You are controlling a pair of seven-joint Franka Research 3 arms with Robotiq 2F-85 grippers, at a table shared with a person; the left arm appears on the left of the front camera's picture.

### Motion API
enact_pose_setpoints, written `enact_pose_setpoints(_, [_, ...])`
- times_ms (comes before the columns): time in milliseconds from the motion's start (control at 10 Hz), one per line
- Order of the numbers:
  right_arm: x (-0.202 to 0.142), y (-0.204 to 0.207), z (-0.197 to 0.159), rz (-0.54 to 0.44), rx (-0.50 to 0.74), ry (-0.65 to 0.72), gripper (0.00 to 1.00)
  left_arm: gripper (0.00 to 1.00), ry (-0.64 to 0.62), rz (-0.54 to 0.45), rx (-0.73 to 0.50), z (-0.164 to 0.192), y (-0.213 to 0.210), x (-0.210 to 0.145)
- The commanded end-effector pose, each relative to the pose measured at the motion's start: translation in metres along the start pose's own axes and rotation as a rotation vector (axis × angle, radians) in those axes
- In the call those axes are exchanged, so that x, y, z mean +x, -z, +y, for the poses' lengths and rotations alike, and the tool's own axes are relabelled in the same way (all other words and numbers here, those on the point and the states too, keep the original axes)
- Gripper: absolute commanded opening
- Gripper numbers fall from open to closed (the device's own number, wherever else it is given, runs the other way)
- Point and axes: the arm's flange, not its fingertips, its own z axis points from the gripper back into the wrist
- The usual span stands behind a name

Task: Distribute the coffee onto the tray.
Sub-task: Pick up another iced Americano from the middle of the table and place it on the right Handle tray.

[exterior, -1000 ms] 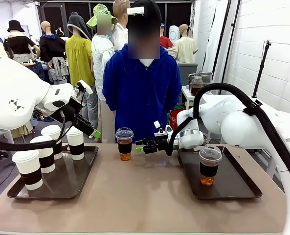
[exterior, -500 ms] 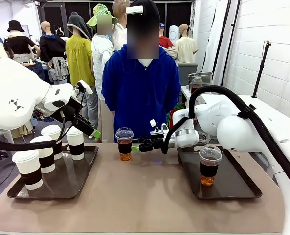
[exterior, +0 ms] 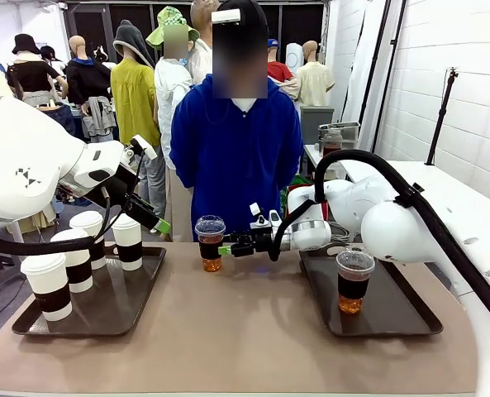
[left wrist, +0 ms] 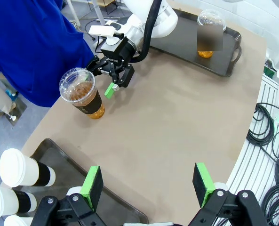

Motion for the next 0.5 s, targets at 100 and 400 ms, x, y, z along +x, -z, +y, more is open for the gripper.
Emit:
enact_pose_setpoints(100, [-0.002, 0.014, -0.011, 0.019, 0.003, 0.034, 1.0, 1.0, 0.012, -0.004, -0.005, 0.002, 0.0, -0.001])
enact_pose_setpoints(400, [-0.003, 0.027, -0.015, 0.03, 0.02, 0.042, 1.0, 1.0, 0.012, -0.004, -0.005, 0.002, 0.0, -0.001])
